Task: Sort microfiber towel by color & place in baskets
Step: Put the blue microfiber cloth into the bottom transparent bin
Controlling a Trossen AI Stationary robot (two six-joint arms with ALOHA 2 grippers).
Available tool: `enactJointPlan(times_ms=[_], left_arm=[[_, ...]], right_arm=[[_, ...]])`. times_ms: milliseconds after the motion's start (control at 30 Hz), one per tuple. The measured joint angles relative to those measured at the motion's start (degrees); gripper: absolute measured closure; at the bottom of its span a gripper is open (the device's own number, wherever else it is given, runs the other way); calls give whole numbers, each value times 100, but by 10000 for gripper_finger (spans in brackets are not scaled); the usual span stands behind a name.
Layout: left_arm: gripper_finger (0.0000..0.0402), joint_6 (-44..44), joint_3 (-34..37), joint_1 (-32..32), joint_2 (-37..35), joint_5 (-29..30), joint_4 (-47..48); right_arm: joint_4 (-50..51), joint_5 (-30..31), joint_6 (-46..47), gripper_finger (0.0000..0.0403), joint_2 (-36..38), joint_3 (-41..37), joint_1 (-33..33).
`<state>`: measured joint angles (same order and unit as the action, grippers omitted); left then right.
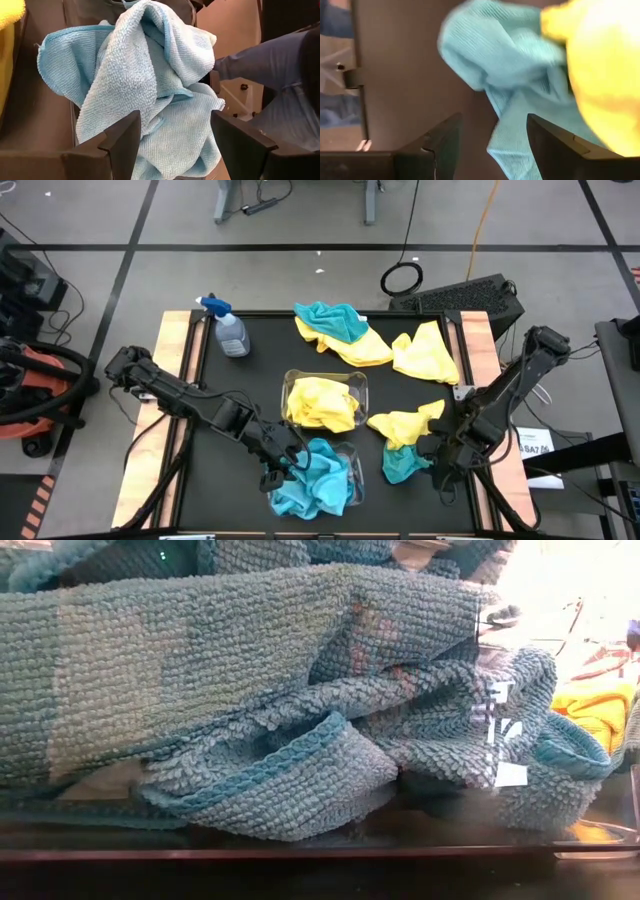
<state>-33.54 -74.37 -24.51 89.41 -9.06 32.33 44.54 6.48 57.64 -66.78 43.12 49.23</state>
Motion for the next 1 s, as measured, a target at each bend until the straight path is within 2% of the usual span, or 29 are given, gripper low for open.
enactJointPlan(times_ms=[167, 400, 533, 733, 1000], left_arm=[[155, -20, 0, 0, 0, 0, -1], [155, -57, 0, 0, 0, -2, -6], [155, -55, 0, 0, 0, -2, -6], [155, -15, -2, 0, 0, -4, 14], [155, -9, -4, 11, 0, -4, 14]], right_arm=[[-101, 72, 902, 190, 0, -278, 195], [-444, 990, 2158, 190, 0, -437, 421], [-436, 1128, 2710, 190, -7, -651, 420], [-824, 1344, 2821, 190, -303, -837, 409], [-1121, 1302, 2594, 194, -1374, -855, 401]])
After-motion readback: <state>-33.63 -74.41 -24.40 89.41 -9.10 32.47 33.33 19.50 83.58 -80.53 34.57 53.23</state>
